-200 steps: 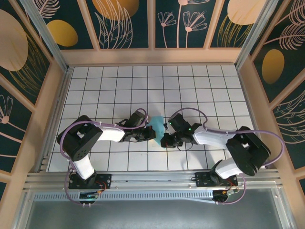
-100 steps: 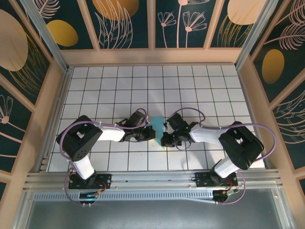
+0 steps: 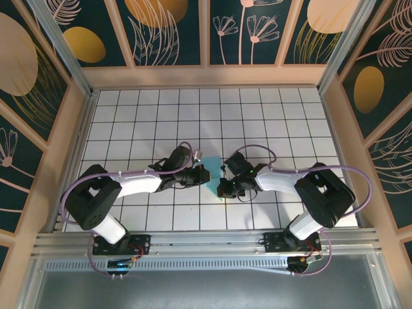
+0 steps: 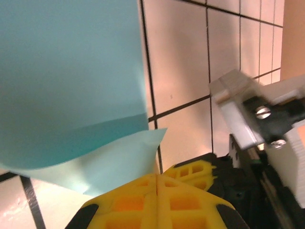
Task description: Fold a paper plane with a square sheet of paper (fold left side to right side)
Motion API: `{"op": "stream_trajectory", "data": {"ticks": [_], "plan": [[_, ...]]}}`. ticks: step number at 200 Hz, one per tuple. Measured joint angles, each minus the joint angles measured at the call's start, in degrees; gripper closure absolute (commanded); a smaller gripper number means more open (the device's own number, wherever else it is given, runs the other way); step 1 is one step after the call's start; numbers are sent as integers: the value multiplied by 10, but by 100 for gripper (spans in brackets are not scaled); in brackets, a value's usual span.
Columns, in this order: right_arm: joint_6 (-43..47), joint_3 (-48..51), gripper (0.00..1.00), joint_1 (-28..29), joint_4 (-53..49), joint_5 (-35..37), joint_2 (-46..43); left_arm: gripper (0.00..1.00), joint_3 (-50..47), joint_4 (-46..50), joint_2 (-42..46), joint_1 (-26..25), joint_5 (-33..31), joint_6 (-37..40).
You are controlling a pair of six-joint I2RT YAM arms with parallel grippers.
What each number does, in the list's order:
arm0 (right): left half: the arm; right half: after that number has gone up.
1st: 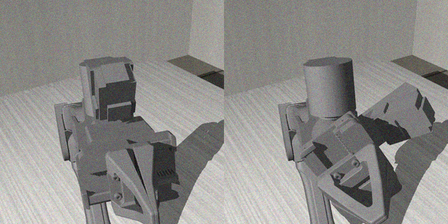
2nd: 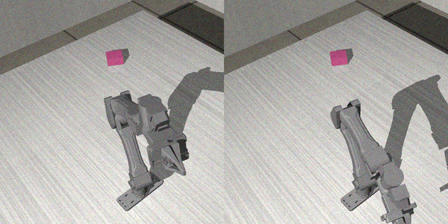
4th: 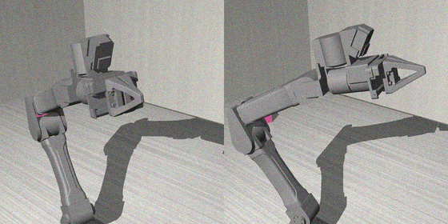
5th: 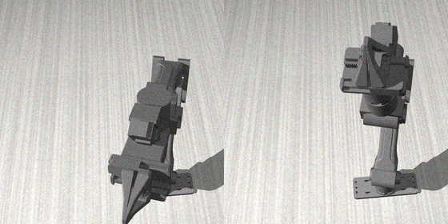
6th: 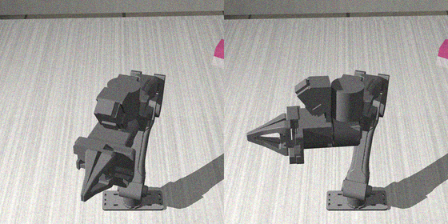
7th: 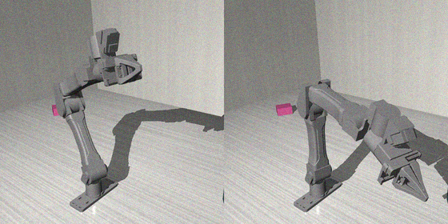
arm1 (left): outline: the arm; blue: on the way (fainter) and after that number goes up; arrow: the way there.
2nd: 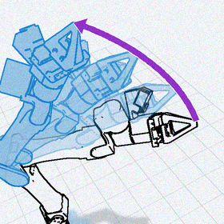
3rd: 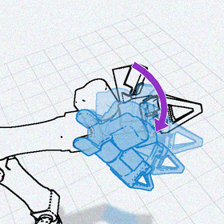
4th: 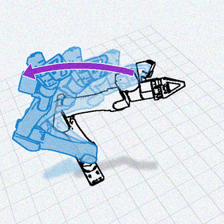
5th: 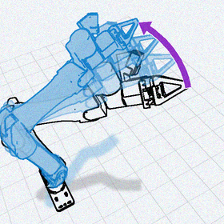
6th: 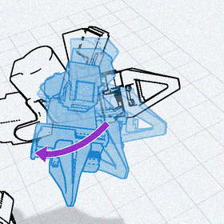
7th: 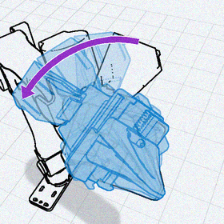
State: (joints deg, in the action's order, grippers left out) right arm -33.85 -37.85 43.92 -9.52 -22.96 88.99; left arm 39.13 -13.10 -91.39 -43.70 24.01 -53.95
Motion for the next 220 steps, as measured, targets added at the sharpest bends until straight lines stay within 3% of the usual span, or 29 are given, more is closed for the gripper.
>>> {"op": "stream_trajectory", "data": {"ticks": [120,220], "plan": [[0,-18,100,11,-26,17,9,100,-17,-75,-61,-16,26,-43],[0,-26,100,16,-38,28,13,100,-26,-92,-87,-18,-6,-44]]}}
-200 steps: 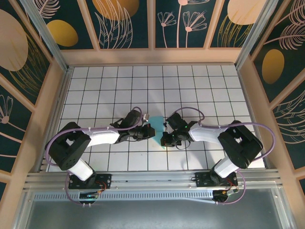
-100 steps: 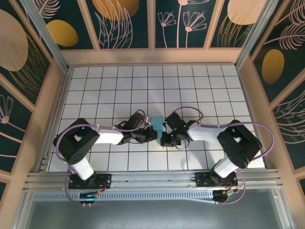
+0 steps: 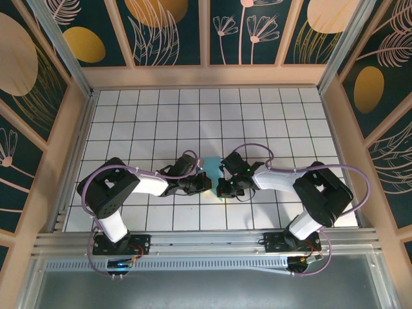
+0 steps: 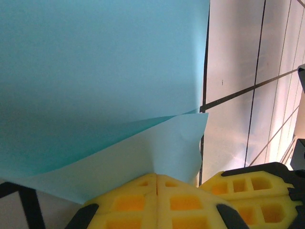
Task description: Fold a paper plane with a square sheet of paper (fold left side to right side)
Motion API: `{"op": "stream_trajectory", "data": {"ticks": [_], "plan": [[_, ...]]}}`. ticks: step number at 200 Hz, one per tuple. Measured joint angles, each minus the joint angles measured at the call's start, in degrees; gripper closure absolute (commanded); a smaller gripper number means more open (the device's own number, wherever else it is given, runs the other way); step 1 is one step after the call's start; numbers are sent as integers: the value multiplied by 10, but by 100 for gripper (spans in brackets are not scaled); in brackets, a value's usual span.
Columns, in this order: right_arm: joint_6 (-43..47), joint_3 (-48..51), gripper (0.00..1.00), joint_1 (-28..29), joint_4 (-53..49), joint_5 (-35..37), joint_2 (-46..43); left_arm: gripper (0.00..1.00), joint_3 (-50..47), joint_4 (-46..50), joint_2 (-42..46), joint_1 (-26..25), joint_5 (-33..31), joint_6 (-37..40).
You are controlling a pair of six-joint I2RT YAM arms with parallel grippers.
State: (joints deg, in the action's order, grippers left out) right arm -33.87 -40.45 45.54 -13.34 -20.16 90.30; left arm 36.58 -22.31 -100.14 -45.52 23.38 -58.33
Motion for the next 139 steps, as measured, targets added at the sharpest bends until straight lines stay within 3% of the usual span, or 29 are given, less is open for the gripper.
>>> {"op": "stream_trajectory", "data": {"ticks": [55,139], "plan": [[0,-3,100,3,-6,6,2,100,-4,-4,0,12,4,9],[0,-3,100,3,-5,6,4,100,-6,26,16,111,-9,72]]}}
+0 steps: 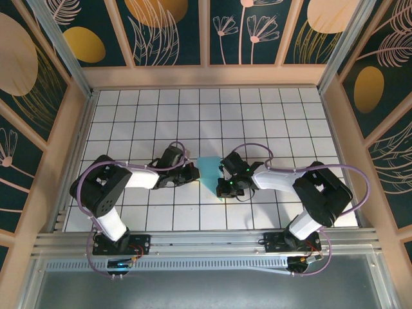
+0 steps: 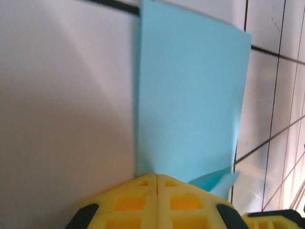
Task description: Fold a paper plane with a square sheet of paper (fold left side to right side)
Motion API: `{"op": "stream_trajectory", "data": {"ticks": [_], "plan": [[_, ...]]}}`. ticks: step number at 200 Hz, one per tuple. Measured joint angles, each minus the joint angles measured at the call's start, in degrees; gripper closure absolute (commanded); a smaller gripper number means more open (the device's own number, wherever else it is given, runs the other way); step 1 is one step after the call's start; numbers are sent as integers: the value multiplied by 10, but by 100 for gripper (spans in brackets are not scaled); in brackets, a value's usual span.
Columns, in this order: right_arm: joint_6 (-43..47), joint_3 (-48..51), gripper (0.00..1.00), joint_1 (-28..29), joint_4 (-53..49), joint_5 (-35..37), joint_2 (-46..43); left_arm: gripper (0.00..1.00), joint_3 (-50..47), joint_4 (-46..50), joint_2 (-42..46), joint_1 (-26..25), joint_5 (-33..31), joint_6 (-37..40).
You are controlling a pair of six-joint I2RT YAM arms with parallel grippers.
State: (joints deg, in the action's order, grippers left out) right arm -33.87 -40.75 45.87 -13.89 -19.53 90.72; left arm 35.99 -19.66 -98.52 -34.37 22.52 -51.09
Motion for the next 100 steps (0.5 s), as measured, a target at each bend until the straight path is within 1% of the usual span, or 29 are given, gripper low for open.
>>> {"op": "stream_trajectory", "data": {"ticks": [29,66,100], "plan": [[0,0,100,0,0,0,0,100,0,4,3,25,-2,16],[0,0,100,0,0,0,0,100,-5,46,39,42,-38,42],[-2,0,100,0,0,0,0,100,-31,47,94,36,-20,52]]}}
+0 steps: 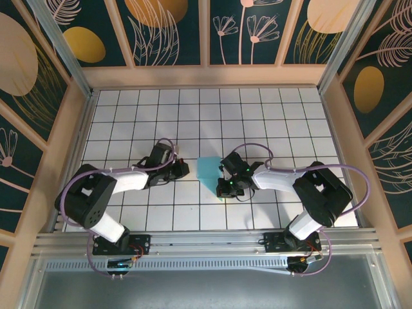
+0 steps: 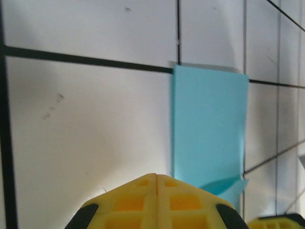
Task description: Fold a paper plane with a square sheet of paper (fold left side to right side)
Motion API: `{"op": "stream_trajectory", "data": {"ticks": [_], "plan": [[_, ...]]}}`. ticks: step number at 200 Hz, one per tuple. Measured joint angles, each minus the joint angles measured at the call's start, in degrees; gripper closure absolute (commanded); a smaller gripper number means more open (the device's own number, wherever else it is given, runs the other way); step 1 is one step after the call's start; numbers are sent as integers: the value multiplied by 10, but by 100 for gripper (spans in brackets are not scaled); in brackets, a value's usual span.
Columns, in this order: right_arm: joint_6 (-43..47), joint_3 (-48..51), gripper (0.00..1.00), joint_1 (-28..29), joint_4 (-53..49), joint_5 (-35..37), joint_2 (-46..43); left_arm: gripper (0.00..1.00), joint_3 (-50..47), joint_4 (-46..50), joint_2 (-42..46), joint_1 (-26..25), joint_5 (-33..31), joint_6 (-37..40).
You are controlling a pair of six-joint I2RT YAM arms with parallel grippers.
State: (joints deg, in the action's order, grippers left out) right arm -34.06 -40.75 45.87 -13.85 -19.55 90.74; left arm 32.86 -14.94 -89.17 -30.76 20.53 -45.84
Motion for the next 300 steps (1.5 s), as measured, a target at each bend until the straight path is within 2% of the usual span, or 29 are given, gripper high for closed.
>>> {"op": "stream_trajectory", "data": {"ticks": [64,133,300], "plan": [[-7,0,100,2,0,1,0,100,-7,-56,-16,-88,66,-9],[-8,0,100,4,0,5,0,100,9,-59,-78,-89,63,-3],[-8,-10,100,7,-12,11,-3,100,16,-68,-91,-89,50,-6]]}}
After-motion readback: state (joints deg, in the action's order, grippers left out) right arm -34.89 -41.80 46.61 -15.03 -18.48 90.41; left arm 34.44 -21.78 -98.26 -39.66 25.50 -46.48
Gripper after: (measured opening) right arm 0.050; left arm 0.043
